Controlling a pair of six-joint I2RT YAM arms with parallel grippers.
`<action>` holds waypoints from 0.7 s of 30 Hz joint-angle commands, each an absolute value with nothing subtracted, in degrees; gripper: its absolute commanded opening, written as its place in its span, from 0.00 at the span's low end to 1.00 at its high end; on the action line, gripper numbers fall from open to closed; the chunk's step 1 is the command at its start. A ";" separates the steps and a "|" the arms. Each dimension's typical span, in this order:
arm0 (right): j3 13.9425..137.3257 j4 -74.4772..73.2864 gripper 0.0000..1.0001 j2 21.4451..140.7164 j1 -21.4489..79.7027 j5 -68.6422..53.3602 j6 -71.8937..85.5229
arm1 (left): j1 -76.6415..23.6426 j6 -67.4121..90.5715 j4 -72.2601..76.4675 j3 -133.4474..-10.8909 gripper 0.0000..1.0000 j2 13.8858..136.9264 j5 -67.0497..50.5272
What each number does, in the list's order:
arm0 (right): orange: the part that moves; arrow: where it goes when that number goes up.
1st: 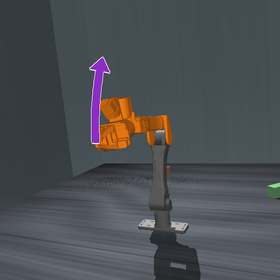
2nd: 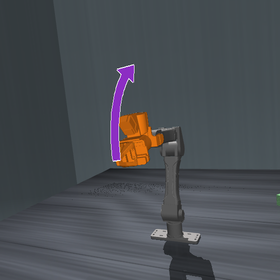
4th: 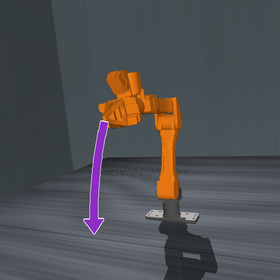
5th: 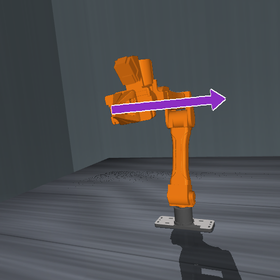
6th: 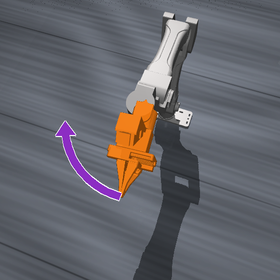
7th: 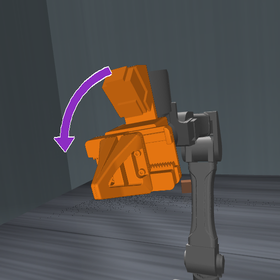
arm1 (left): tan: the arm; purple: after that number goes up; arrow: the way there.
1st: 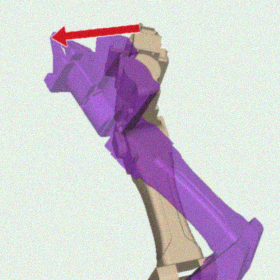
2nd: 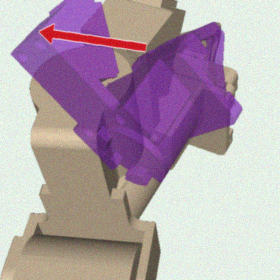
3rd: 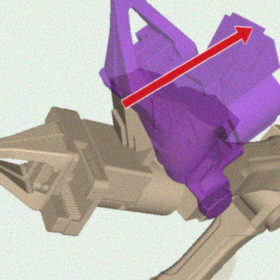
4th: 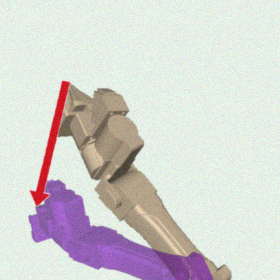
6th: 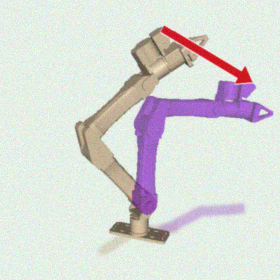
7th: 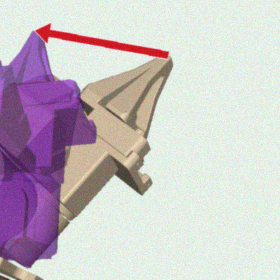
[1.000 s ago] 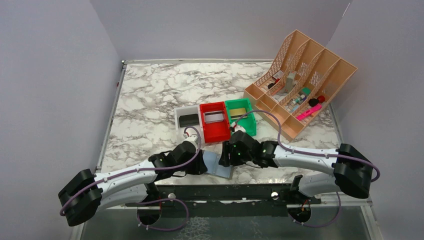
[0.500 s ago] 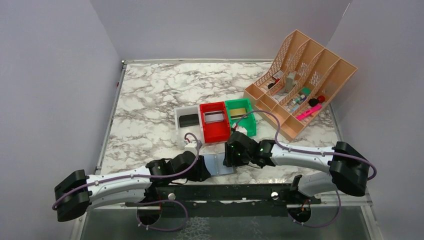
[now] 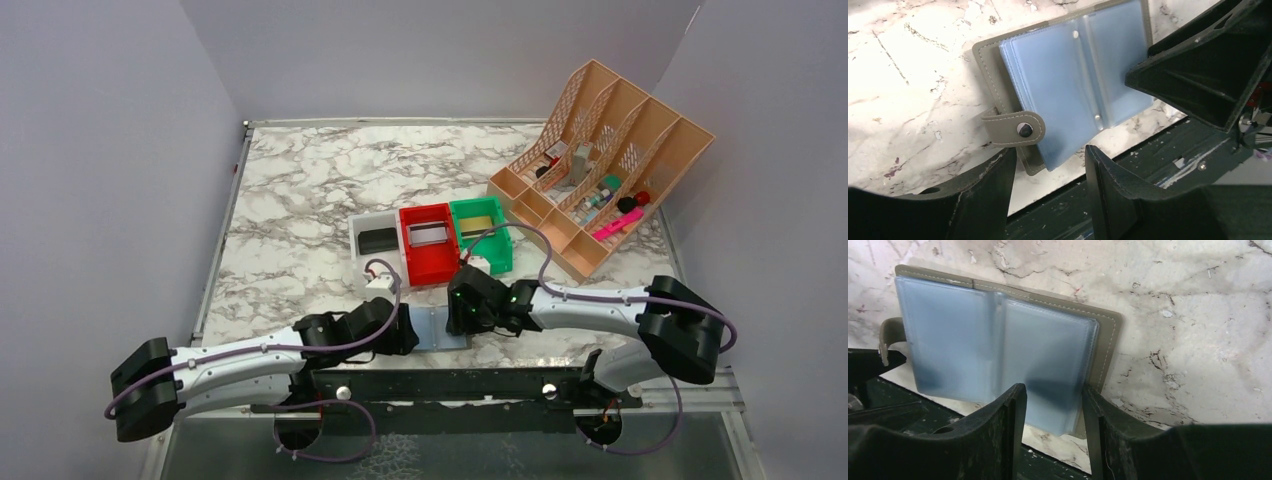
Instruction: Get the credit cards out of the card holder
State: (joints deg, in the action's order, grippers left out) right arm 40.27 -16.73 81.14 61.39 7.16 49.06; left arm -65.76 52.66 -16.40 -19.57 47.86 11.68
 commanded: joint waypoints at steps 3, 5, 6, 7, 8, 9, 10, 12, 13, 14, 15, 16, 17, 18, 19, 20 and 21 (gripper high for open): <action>43.01 -15.81 0.47 84.75 61.26 8.83 49.27 | -65.92 50.38 -16.58 -21.60 0.51 53.29 14.68; 43.37 -15.86 0.45 85.02 61.25 8.55 48.88 | -65.93 50.51 -16.00 -20.95 0.45 54.16 14.32; 43.53 -15.91 0.44 84.87 61.25 8.31 48.79 | -65.94 50.57 -15.61 -20.50 0.42 54.36 13.99; 43.59 -16.14 0.44 84.62 61.20 8.27 48.76 | -65.92 50.66 -15.20 -20.13 0.39 54.40 13.64; 43.86 -16.61 0.43 84.27 61.24 8.41 48.73 | -65.94 50.71 -14.82 -19.80 0.37 54.30 13.32; 44.18 -17.27 0.44 83.96 61.25 8.64 48.93 | -65.92 50.71 -14.59 -19.47 0.35 54.17 13.09; 44.66 -18.25 0.44 83.73 61.24 9.02 49.17 | -65.92 50.67 -14.33 -19.28 0.33 53.88 12.88; 45.34 -19.65 0.46 83.35 61.25 9.46 49.47 | -65.94 50.84 -13.92 -18.83 0.30 53.35 12.66; 45.59 -20.14 0.47 83.18 61.26 9.49 49.56 | -65.96 50.88 -13.78 -18.65 0.30 53.06 12.62; 45.62 -20.29 0.48 82.95 61.26 9.45 49.55 | -65.93 50.99 -13.65 -18.50 0.29 52.86 12.58; 45.58 -20.24 0.48 82.87 61.26 9.44 49.57 | -65.92 51.10 -13.66 -18.40 0.29 52.62 12.50; 45.53 -20.22 0.48 82.78 61.26 9.41 49.59 | -65.92 51.15 -13.59 -18.27 0.29 52.41 12.48; 45.64 -20.31 0.48 82.82 61.26 9.55 49.76 | -65.93 51.23 -13.49 -18.21 0.29 52.31 12.49; 45.69 -20.30 0.49 82.92 61.26 9.58 49.86 | -65.95 51.24 -13.52 -18.20 0.29 52.31 12.42; 45.67 -20.07 0.49 83.11 61.22 9.39 49.83 | -65.98 51.23 -13.52 -18.19 0.29 52.32 12.33; 45.61 -19.58 0.49 83.44 61.24 9.08 49.79 | -65.98 51.22 -13.52 -18.27 0.29 52.36 12.31; 45.56 -19.26 0.49 83.91 61.26 8.78 49.70 | -66.00 51.30 -13.48 -18.28 0.29 52.33 12.23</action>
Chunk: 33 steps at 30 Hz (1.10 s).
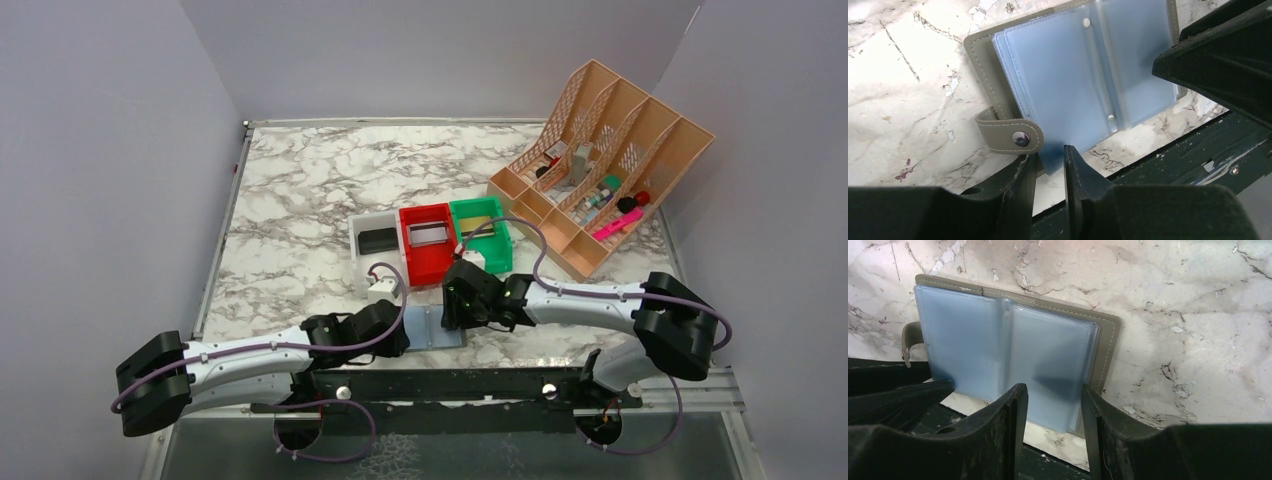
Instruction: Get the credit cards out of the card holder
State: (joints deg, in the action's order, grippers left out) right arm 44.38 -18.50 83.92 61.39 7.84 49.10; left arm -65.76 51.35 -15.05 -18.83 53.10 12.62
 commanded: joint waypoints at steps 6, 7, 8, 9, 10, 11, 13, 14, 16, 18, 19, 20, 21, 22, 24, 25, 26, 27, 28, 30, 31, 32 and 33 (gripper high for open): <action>46.98 -18.60 0.48 88.06 61.25 7.95 49.23 | -66.01 51.24 -13.40 -18.45 0.29 52.61 12.22; 46.96 -17.75 0.47 88.46 61.20 7.20 49.11 | -66.01 51.24 -13.34 -18.41 0.29 52.83 12.17; 46.94 -17.01 0.46 88.74 61.21 6.46 48.99 | -66.03 51.24 -13.28 -18.45 0.29 53.02 12.13; 47.00 -16.29 0.46 88.91 61.18 6.01 48.89 | -66.01 51.24 -13.20 -18.46 0.29 53.19 12.01; 46.97 -15.85 0.45 89.06 61.25 5.60 48.82 | -66.01 51.16 -13.02 -18.53 0.28 53.33 11.84; 46.95 -15.53 0.44 89.07 61.23 5.38 48.85 | -66.13 51.07 -13.00 -18.54 0.28 53.52 11.72; 47.25 -15.74 0.40 88.91 61.26 5.42 48.79 | -66.10 50.98 -12.86 -18.50 0.26 53.73 11.61; 47.29 -15.89 0.38 88.38 61.22 5.45 48.78 | -66.09 50.98 -12.77 -18.53 0.26 53.85 11.54; 46.99 -15.86 0.36 87.20 61.26 5.34 48.72 | -66.18 50.98 -12.68 -18.39 0.25 54.02 11.47; 46.35 -15.34 0.34 85.58 61.26 4.95 48.73 | -66.18 50.87 -12.52 -18.37 0.24 54.05 11.47; 46.11 -15.04 0.34 84.86 61.26 4.68 48.70 | -66.25 50.84 -12.41 -18.33 0.24 54.13 11.39; 45.80 -14.60 0.34 83.96 61.22 4.32 48.47 | -66.31 50.88 -12.39 -18.36 0.24 54.22 11.37; 45.62 -14.05 0.34 83.30 61.25 3.85 48.31 | -66.27 50.89 -12.39 -18.37 0.23 54.18 11.35; 45.41 -13.82 0.34 82.78 61.26 3.52 48.18 | -66.35 50.89 -12.33 -18.45 0.23 54.09 11.34; 45.20 -13.16 0.34 81.96 61.27 2.78 47.85 | -66.35 50.89 -12.31 -18.45 0.23 54.10 11.34; 45.06 -12.91 0.34 81.75 61.32 2.51 47.70 | -66.36 50.82 -12.26 -18.46 0.23 54.09 11.34; 44.96 -12.64 0.35 81.64 61.24 2.32 47.71 | -66.36 50.77 -12.22 -18.46 0.23 54.09 11.34; 44.96 -12.62 0.35 81.72 61.29 2.21 47.60 | -66.36 50.80 -12.26 -18.46 0.23 54.11 11.34; 45.17 -12.93 0.35 81.98 61.31 2.22 47.59 | -66.50 50.84 -12.22 -18.45 0.23 54.08 11.34; 45.90 -14.25 0.35 82.59 61.34 2.66 47.81 | -66.46 50.88 -12.23 -18.43 0.22 54.02 11.27; 46.04 -14.54 0.35 82.83 61.30 2.72 47.65 | -66.46 50.89 -12.24 -18.39 0.23 54.04 11.26; 46.05 -14.61 0.35 82.86 61.34 2.70 47.67 | -66.55 50.93 -12.22 -18.39 0.23 53.95 11.25; 46.07 -14.55 0.35 82.83 61.32 2.69 47.70 | -66.61 50.97 -12.17 -18.39 0.23 53.92 11.25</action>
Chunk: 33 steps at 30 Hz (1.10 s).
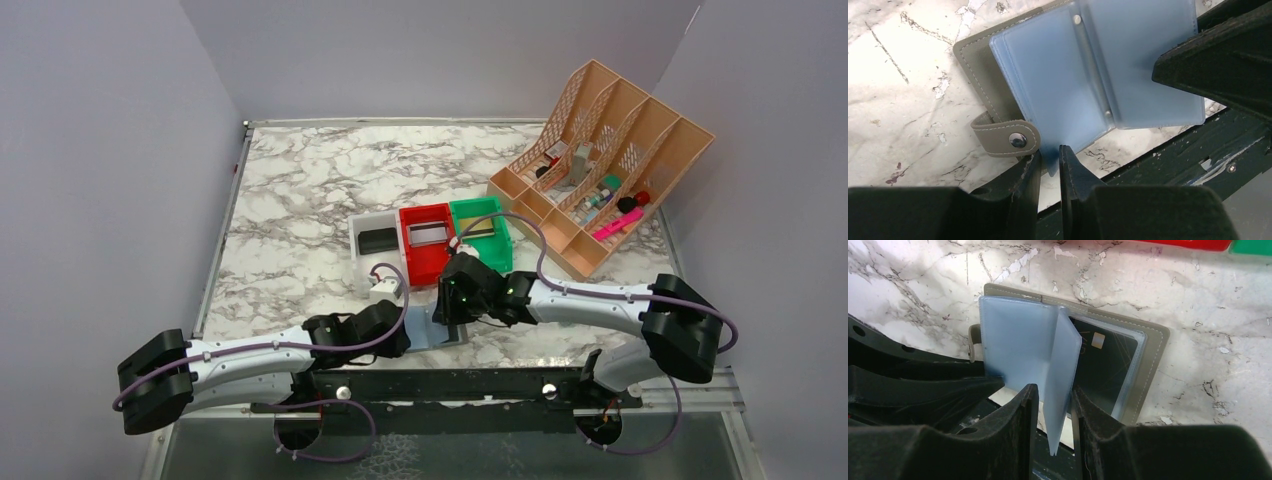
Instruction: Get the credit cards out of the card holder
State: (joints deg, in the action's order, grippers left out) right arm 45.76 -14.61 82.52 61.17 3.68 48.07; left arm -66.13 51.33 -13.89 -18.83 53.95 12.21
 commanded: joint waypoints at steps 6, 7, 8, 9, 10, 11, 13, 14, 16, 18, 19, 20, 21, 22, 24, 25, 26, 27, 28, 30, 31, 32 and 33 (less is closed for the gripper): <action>46.75 -17.63 0.38 81.91 61.34 4.93 48.42 | -66.53 50.89 -12.15 -18.56 0.23 53.79 11.30; 46.80 -18.25 0.39 81.73 61.35 5.33 48.54 | -66.67 50.89 -12.20 -18.62 0.23 53.84 11.33; 46.83 -18.62 0.40 81.47 61.30 5.48 48.49 | -66.67 50.89 -12.15 -18.61 0.22 53.81 11.34; 46.79 -18.96 0.41 81.37 61.34 5.57 48.51 | -66.65 50.97 -12.13 -18.56 0.22 53.87 11.34; 46.93 -19.33 0.42 81.20 61.35 5.76 48.63 | -66.68 50.93 -12.14 -18.66 0.22 53.86 11.34; 47.01 -19.48 0.43 81.09 61.35 5.83 48.68 | -66.68 50.97 -12.17 -18.67 0.22 53.88 11.26; 46.93 -19.60 0.45 80.92 61.35 6.00 48.79 | -66.79 50.90 -12.13 -18.72 0.23 53.88 11.25; 46.98 -19.65 0.45 80.93 61.35 6.01 48.86 | -66.74 50.97 -12.10 -18.79 0.23 53.88 11.27; 47.07 -19.77 0.46 81.29 61.32 5.85 48.66 | -66.80 50.96 -12.08 -18.80 0.22 53.83 11.25; 47.49 -20.27 0.46 82.03 61.43 5.99 48.54 | -66.80 50.92 -12.14 -18.78 0.23 53.80 11.17; 47.90 -21.21 0.46 82.66 61.41 6.88 48.97 | -66.92 50.93 -12.13 -18.78 0.22 53.79 11.16; 48.71 -23.20 0.47 83.53 61.43 8.22 49.96 | -66.90 50.97 -12.15 -18.85 0.22 53.77 11.18; 49.46 -25.06 0.47 84.52 61.44 9.48 50.41 | -66.96 50.98 -12.13 -18.81 0.22 53.73 11.22; 50.19 -27.55 0.47 85.48 61.42 10.67 50.86 | -67.00 50.95 -12.13 -18.86 0.23 53.70 11.25; 51.62 -30.73 0.47 87.46 61.41 13.24 52.20 | -67.05 50.89 -12.19 -18.88 0.23 53.80 11.27; 51.90 -30.69 0.47 88.09 61.43 13.27 51.84 | -67.01 50.89 -12.14 -18.97 0.23 53.87 11.25; 51.80 -29.89 0.47 88.37 61.44 12.52 51.10 | -67.10 50.82 -12.11 -19.05 0.23 53.90 11.21; 51.47 -28.80 0.47 88.47 61.44 11.77 50.56 | -67.08 50.69 -12.14 -19.15 0.23 54.10 11.18; 51.21 -27.96 0.47 88.50 61.44 11.24 50.43 | -67.13 50.60 -12.13 -19.20 0.22 54.26 11.19; 51.18 -26.57 0.47 88.27 61.41 10.39 50.27 | -67.09 50.55 -12.10 -19.39 0.23 54.59 11.12; 50.97 -25.63 0.47 88.10 61.47 9.65 49.98 | -67.12 50.59 -12.09 -19.41 0.22 54.68 11.08; 50.62 -24.75 0.47 87.99 61.52 9.15 49.74 | -67.17 50.60 -12.08 -19.42 0.23 54.80 11.07; 50.36 -24.18 0.47 88.02 61.50 8.88 49.68 | -67.16 50.54 -12.08 -19.50 0.23 54.90 11.07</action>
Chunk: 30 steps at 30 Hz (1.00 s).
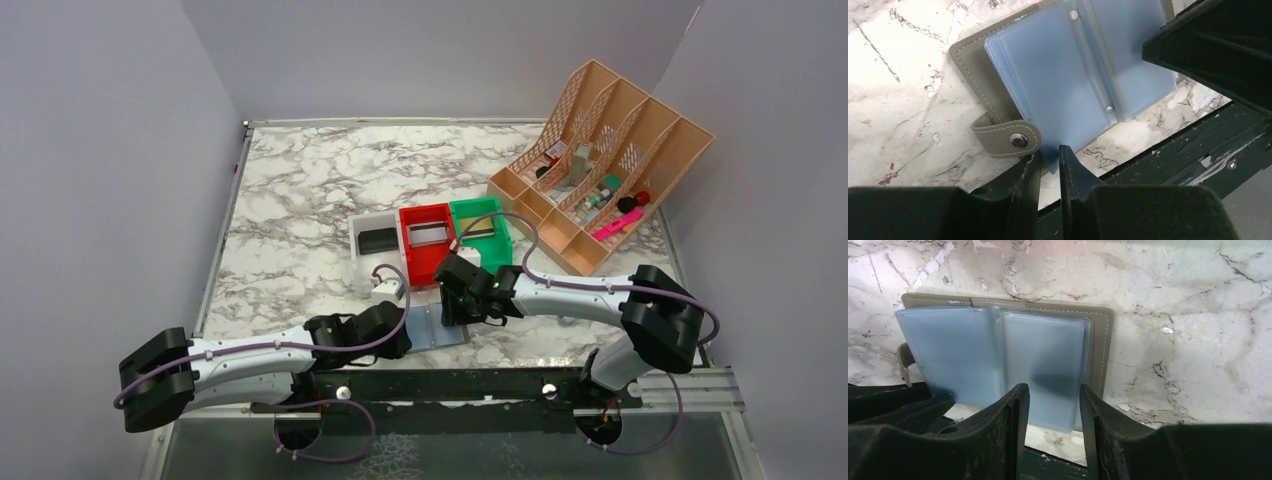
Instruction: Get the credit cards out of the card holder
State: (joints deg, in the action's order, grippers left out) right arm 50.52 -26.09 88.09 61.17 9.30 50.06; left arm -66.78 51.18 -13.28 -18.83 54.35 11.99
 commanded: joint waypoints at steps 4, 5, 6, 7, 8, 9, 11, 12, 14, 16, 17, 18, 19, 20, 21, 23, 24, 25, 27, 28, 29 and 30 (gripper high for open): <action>50.64 -24.02 0.47 89.43 61.52 8.66 49.55 | -67.32 50.54 -12.05 -19.60 0.23 54.88 11.12; 50.63 -23.50 0.47 89.80 61.52 8.34 49.40 | -67.32 50.54 -12.06 -19.56 0.22 54.90 11.08; 50.57 -23.23 0.47 90.13 61.52 8.18 49.40 | -67.35 50.54 -12.04 -19.45 0.22 54.79 11.07; 50.77 -23.44 0.47 90.62 61.50 8.37 49.54 | -67.34 50.62 -12.12 -19.48 0.23 54.74 11.07; 51.13 -23.85 0.47 91.35 61.51 8.61 49.67 | -67.40 50.62 -12.12 -19.40 0.22 54.67 11.14; 51.37 -24.12 0.47 91.90 61.50 8.83 49.70 | -67.39 50.60 -12.05 -19.38 0.23 54.56 11.16; 51.72 -24.42 0.47 92.85 61.52 8.91 49.59 | -67.37 50.55 -12.04 -19.41 0.22 54.57 11.16; 51.87 -24.44 0.47 93.07 61.52 8.96 49.57 | -67.34 50.54 -12.07 -19.42 0.23 54.56 11.23; 51.94 -24.19 0.47 92.82 61.52 8.46 49.22 | -67.39 50.40 -12.04 -19.42 0.22 54.63 11.26; 51.84 -23.67 0.45 91.79 61.50 8.15 49.25 | -67.37 50.43 -12.04 -19.42 0.22 54.87 11.38; 51.70 -23.49 0.44 91.19 61.60 8.14 49.17 | -67.37 50.45 -12.04 -19.38 0.22 54.98 11.42; 51.79 -23.73 0.43 90.54 61.83 8.36 48.92 | -67.36 50.40 -12.02 -19.42 0.22 55.08 11.43; 52.11 -24.37 0.43 90.04 62.18 8.89 48.82 | -67.41 50.32 -12.01 -19.52 0.22 55.35 11.45; 52.63 -25.32 0.43 89.65 62.55 9.59 48.85 | -67.42 50.28 -11.96 -19.62 0.22 55.50 11.38; 53.24 -26.57 0.43 89.35 63.01 10.44 48.82 | -67.46 50.27 -11.83 -19.70 0.22 55.68 11.34; 54.60 -28.81 0.44 89.01 63.91 11.80 48.67 | -67.49 50.23 -11.66 -19.69 0.22 56.01 11.26; 54.81 -28.68 0.44 88.87 64.19 11.51 48.38 | -67.45 50.20 -11.49 -19.67 0.22 56.09 11.18; 54.65 -27.83 0.44 88.76 64.38 10.85 47.78 | -67.47 50.26 -11.37 -19.62 0.22 56.10 11.10; 54.81 -27.55 0.45 89.03 64.59 10.72 47.82 | -67.57 50.19 -11.41 -19.65 0.22 56.02 11.12; 55.42 -28.28 0.45 89.49 64.91 11.28 48.11 | -67.53 50.26 -11.41 -19.62 0.22 55.88 11.08; 56.21 -29.46 0.45 90.02 65.21 12.18 48.49 | -67.55 50.26 -11.38 -19.51 0.22 55.72 11.07; 57.17 -30.90 0.45 90.61 65.59 13.13 48.98 | -67.66 50.32 -11.35 -19.44 0.22 55.54 11.07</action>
State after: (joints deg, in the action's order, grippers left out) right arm 53.84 -27.14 90.28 64.12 10.07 48.36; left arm -67.00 50.89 -12.82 -18.94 55.53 12.01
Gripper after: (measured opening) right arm 0.449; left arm 0.219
